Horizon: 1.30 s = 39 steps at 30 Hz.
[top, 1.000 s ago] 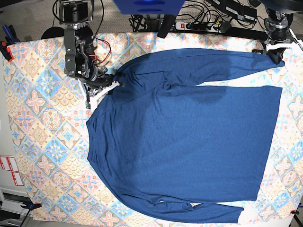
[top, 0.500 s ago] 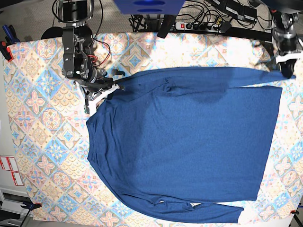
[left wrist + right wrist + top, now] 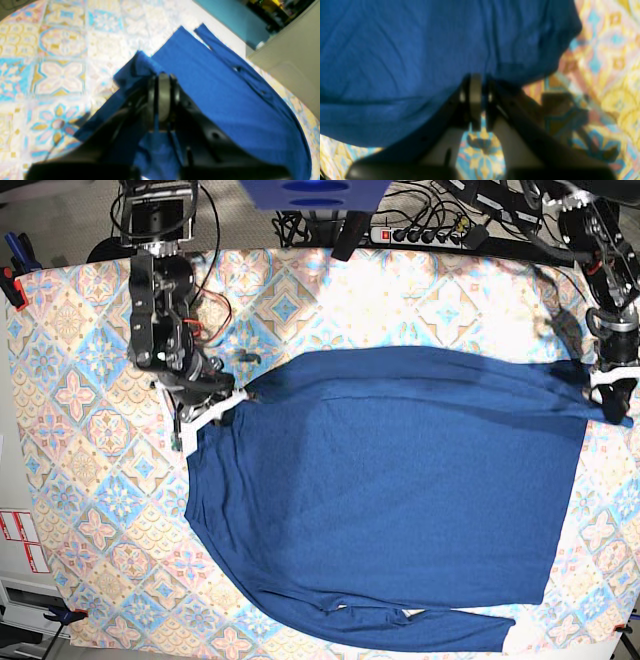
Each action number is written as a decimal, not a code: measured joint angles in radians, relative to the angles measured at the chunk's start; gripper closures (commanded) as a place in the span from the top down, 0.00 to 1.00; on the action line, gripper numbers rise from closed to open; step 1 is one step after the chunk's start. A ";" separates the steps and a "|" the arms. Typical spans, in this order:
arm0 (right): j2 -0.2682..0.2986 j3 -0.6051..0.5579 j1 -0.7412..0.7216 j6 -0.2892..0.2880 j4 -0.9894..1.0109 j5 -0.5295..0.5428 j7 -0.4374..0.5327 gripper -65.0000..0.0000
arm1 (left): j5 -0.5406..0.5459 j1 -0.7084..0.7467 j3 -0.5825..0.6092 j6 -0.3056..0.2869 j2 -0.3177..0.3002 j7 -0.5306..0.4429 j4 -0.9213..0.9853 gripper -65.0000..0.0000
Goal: Fold the T-shirt properly
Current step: 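Lower the left gripper onto the sleeve shoulder and pinch the fabric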
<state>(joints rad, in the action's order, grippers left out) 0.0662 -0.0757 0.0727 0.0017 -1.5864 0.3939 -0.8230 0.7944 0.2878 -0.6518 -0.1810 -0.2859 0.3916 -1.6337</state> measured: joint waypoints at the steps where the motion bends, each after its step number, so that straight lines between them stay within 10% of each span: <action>1: 0.000 0.000 -0.003 0.000 0.000 -0.002 -0.001 0.04 | -0.013 -0.013 -0.001 0.000 0.000 0.001 0.022 0.00; 20: 0.000 0.000 0.000 0.000 -0.007 0.000 0.000 0.05 | -0.072 -0.108 -0.002 0.010 0.003 0.009 0.282 0.00; 30: 0.001 -0.007 0.023 0.000 -0.007 -0.004 -0.002 0.05 | -0.071 -0.055 -0.005 0.017 0.002 0.006 0.289 0.61; 39: 0.001 -0.010 0.025 0.000 -0.007 -0.003 -0.004 0.05 | -0.068 -0.023 0.003 0.011 0.001 0.005 0.309 0.64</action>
<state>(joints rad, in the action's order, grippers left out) 0.0669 -0.0853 0.0975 0.0017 -1.5936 0.3904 -0.8268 0.7261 0.2646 -0.6491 -0.1696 -0.2852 0.3969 -1.3251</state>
